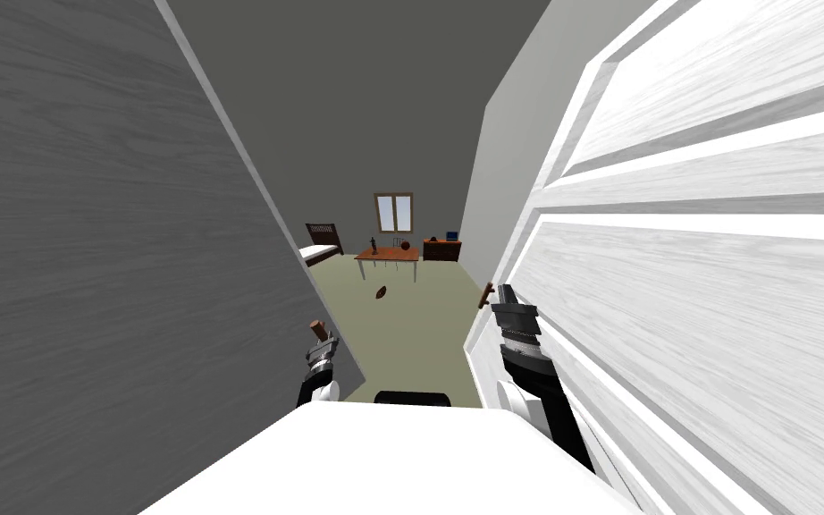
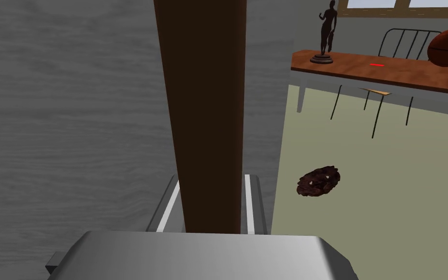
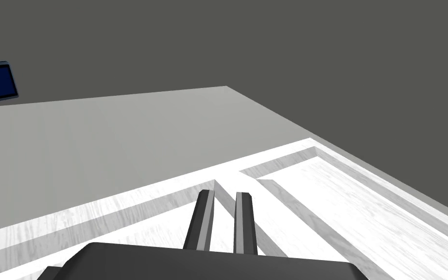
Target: Push the door open
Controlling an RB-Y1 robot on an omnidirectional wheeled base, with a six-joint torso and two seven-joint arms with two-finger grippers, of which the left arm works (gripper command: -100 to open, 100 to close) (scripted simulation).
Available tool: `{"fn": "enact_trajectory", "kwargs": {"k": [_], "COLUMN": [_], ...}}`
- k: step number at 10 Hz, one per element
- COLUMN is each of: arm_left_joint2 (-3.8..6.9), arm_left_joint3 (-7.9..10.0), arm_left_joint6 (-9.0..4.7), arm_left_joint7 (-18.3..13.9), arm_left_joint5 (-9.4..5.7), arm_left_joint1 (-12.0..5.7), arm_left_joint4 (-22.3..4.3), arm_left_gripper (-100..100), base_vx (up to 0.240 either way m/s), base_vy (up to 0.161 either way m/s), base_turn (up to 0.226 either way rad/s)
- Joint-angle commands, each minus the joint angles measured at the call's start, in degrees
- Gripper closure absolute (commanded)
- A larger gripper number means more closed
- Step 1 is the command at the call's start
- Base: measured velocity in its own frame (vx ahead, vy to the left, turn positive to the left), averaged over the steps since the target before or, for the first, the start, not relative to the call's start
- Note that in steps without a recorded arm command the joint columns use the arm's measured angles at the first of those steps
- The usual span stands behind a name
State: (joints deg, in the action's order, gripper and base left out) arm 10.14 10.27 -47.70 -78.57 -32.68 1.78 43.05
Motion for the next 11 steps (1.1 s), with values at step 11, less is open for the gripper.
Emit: {"fn": "enact_trajectory", "kwargs": {"k": [11], "arm_left_joint2": [-3.82], "arm_left_joint3": [9.50], "arm_left_joint6": [-1.26], "arm_left_joint7": [9.80], "arm_left_joint5": [-9.44], "arm_left_joint1": [4.09], "arm_left_joint4": [6.18], "arm_left_gripper": [100], "base_vx": [0.115], "base_vy": [0.069], "base_turn": [-0.078]}}
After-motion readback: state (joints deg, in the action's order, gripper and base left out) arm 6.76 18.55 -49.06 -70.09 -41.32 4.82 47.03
